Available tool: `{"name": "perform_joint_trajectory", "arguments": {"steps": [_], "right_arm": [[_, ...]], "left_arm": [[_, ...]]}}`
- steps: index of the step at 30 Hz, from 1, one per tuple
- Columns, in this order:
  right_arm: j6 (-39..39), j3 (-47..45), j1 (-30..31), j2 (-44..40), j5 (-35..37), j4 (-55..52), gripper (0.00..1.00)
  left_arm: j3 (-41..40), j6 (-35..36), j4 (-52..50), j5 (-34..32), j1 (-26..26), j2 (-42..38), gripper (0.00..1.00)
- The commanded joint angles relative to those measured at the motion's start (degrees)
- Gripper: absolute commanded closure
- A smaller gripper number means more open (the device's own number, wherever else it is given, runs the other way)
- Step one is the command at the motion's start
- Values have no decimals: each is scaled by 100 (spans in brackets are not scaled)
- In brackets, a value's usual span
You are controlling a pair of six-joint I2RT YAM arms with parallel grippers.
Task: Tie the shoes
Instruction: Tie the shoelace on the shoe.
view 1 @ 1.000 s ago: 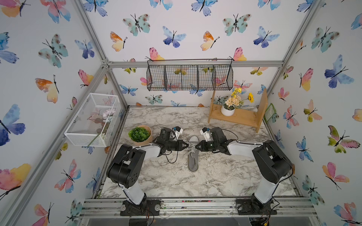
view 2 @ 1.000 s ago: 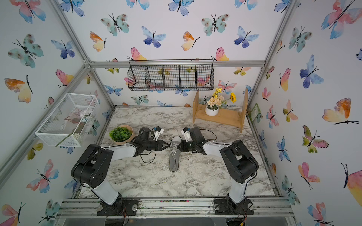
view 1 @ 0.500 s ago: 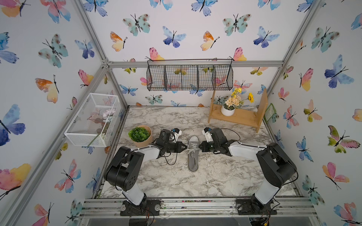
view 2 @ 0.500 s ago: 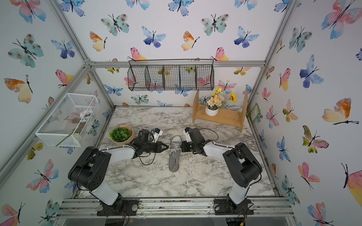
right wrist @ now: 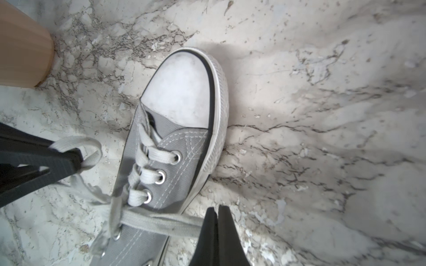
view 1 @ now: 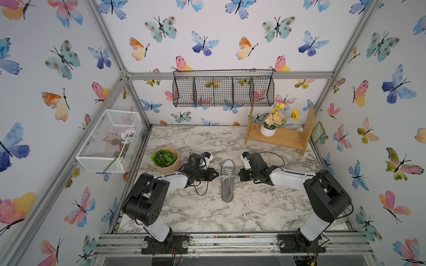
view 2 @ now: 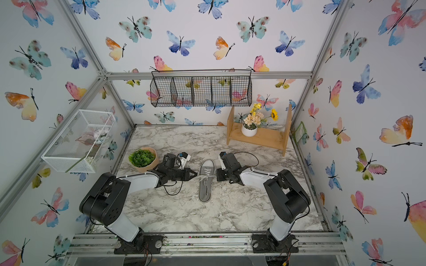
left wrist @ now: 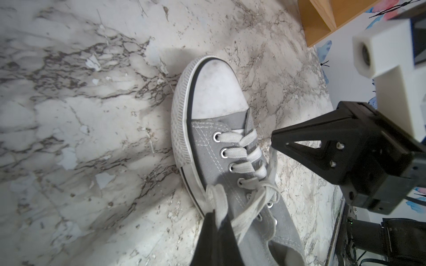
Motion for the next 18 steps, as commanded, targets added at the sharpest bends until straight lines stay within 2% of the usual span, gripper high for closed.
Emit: {"name": "perform_joint_trajectory", "arguments": {"steps": [1, 6, 18], "right_arm": [[-175, -97, -63, -114, 789, -426, 96], [-215, -123, -63, -141, 1034, -483, 96], [-215, -88, -69, 8, 1168, -491, 96]], "left_arm": [[-102, 159, -129, -423, 15, -196, 100], [-153, 158, -54, -752, 16, -204, 100], [-328, -35, 313, -885, 15, 9, 100]]}}
